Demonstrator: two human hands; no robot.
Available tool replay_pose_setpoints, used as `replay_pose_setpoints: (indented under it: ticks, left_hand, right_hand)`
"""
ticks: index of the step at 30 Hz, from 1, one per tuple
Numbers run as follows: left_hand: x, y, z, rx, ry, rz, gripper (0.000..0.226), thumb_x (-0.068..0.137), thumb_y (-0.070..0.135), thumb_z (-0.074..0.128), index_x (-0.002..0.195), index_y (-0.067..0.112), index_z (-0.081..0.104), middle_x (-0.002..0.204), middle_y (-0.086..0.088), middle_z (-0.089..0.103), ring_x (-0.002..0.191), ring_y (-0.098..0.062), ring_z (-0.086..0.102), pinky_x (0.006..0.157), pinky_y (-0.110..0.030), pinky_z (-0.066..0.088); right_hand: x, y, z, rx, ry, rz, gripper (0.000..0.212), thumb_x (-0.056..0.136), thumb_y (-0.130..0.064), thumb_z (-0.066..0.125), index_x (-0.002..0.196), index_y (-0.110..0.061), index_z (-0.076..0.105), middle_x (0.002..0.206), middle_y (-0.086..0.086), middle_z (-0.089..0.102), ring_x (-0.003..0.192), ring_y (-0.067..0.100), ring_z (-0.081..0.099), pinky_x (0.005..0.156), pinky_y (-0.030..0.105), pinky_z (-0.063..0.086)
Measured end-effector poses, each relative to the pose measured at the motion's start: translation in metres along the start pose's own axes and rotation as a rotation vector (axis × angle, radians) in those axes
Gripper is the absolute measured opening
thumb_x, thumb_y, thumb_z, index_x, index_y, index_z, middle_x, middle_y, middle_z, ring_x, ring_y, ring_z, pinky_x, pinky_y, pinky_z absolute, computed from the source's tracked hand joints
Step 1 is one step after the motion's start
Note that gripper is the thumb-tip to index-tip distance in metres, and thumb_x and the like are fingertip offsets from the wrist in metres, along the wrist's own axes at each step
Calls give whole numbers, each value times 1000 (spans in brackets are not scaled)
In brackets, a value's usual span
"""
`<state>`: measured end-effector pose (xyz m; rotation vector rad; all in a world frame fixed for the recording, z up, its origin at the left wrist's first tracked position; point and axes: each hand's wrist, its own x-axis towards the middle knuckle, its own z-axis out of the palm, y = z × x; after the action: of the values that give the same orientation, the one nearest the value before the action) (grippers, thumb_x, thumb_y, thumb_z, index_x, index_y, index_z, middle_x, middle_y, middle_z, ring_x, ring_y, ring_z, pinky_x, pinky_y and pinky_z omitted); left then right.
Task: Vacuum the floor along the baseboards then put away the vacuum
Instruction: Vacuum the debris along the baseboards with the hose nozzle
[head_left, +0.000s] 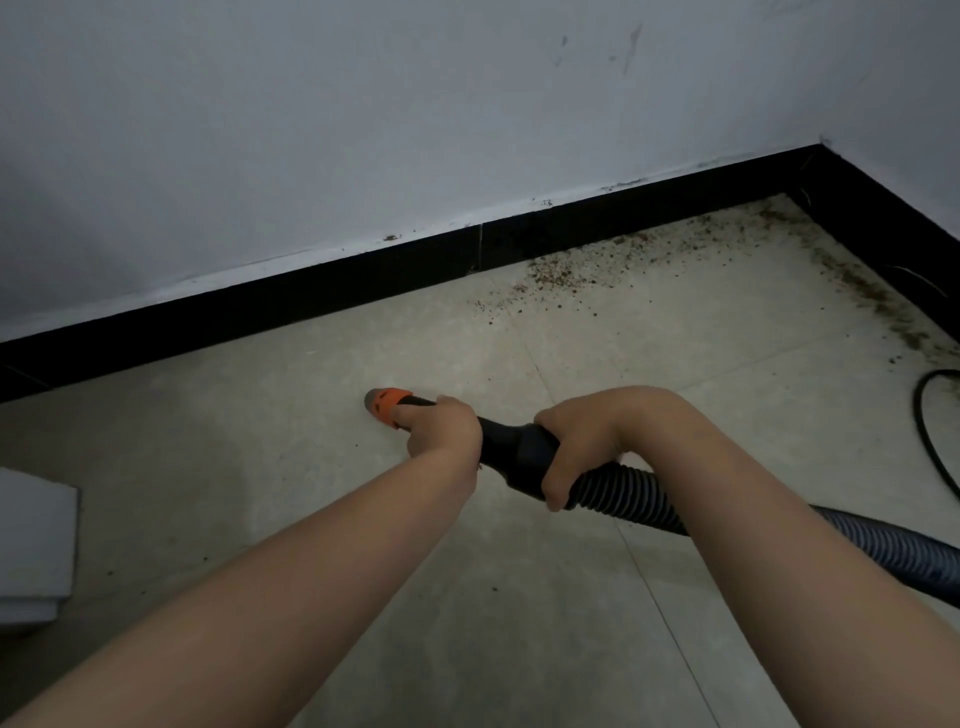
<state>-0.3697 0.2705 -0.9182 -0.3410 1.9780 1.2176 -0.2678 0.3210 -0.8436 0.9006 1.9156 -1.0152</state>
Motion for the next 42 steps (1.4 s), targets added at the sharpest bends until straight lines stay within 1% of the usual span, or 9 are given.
replay_pose_setpoints:
  ticks: [6,11,14,23,28,31,34,38,42]
  left_hand:
    - [3,16,-23,151,-44,102,57,99,22,35,147,11,7,130,-22,47,116,-38,49,100,-48,41]
    - [-11,12,-14,97,-131,49,53,100,23,34,146,11,11,132,-18,45,118,-36,47,102,-47,40]
    - [-14,9,-4,38,-96,8,49,99,24,36,142,7,19,134,-19,44,118,-36,48,103,-45,39]
    - [26,15,-45,152,58,92,59,100,26,34,148,13,3,132,-24,45,115,-38,50,95,-44,41]
    - [53,29,-72,197,71,163,59,100,23,32,149,18,-1,128,-23,48,112,-38,51,92,-44,43]
    - [64,38,-81,206,79,180,60,100,22,33,149,20,0,130,-22,47,113,-38,51,90,-42,42]
    - [73,43,-87,215,73,198,61,100,23,34,149,22,-1,127,-22,49,110,-37,53,86,-40,44]
    - [81,49,-89,41,-6,183,66,98,22,41,149,31,1,133,-18,45,114,-36,51,98,-44,43]
    - [87,58,-90,-136,-129,105,73,95,23,49,147,40,1,143,-12,37,121,-35,46,102,-49,41]
  right_hand:
    - [10,-25,13,-86,96,-10,42,74,-31,74,103,-17,48,102,2,58,96,22,61,81,33,52]
    - [-13,-25,0,-157,47,85,43,73,-30,75,107,-14,54,102,5,62,94,23,65,77,33,55]
    - [-16,-17,-8,-137,22,104,46,73,-26,76,111,-12,55,104,9,64,94,26,66,78,36,56]
    - [37,-44,11,-146,80,-61,46,73,-29,74,109,-17,50,104,3,58,94,23,60,79,33,51]
    - [64,-69,27,-81,150,-189,52,78,-29,70,114,-15,36,89,-2,44,84,19,50,66,29,42]
    - [77,-79,33,-41,200,-262,57,79,-27,70,120,-12,33,96,2,46,84,20,50,66,29,42]
    - [90,-84,39,-33,286,-299,52,77,-28,72,108,-17,32,97,3,46,83,19,50,60,26,41]
    - [104,-87,45,27,424,-299,51,72,-28,72,98,-19,29,94,1,48,80,19,53,58,27,43]
    - [110,-91,37,175,452,-290,47,71,-22,72,97,-17,33,92,1,51,78,18,55,54,25,41]
